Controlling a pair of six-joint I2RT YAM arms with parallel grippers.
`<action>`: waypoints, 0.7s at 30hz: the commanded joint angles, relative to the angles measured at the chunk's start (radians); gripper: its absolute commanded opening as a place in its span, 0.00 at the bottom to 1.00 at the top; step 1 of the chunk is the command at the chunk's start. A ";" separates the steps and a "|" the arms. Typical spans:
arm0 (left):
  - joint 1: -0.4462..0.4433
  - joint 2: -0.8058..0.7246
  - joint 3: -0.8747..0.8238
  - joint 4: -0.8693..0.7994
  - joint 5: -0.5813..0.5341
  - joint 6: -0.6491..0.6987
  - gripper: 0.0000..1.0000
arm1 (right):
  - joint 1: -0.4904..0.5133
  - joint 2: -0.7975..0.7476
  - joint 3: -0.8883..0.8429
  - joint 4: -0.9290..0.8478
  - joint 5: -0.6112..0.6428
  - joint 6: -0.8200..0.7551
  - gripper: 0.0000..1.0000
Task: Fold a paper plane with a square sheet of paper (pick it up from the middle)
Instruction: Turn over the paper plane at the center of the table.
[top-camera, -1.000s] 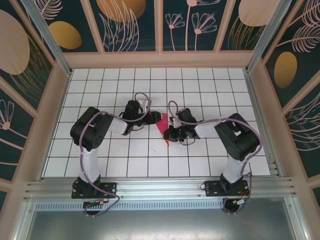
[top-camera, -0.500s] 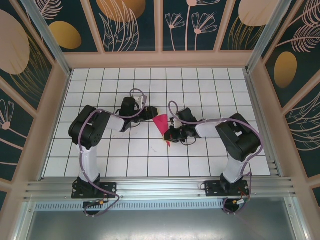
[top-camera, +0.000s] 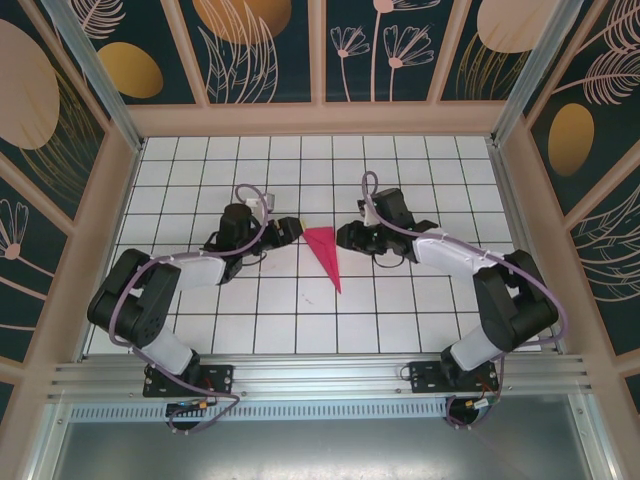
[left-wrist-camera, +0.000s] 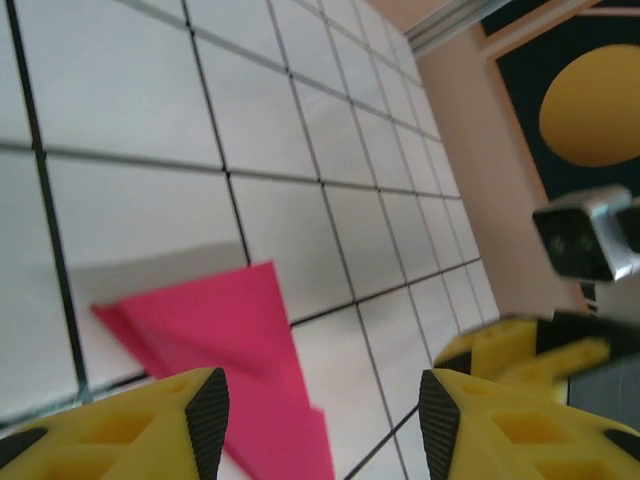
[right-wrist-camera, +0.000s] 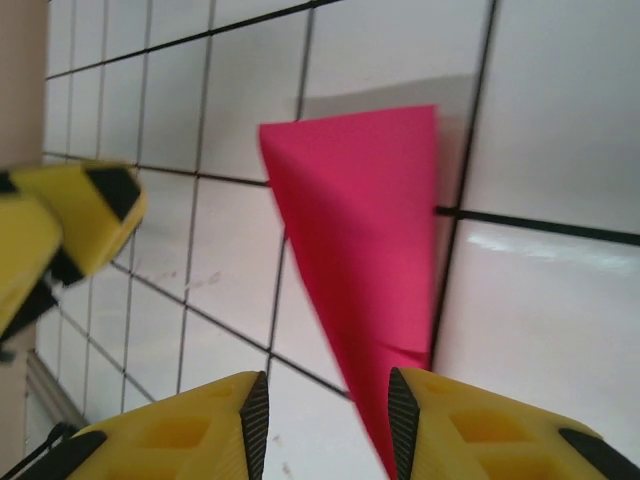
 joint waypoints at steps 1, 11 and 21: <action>-0.043 -0.028 -0.057 0.021 -0.022 -0.063 0.56 | -0.015 0.051 -0.009 -0.019 0.038 -0.031 0.40; -0.084 0.051 -0.043 0.072 -0.035 -0.160 0.58 | -0.010 0.212 0.011 0.129 -0.146 -0.007 0.41; -0.093 0.127 -0.002 0.060 -0.039 -0.199 0.58 | 0.010 0.285 0.024 0.145 -0.183 -0.020 0.41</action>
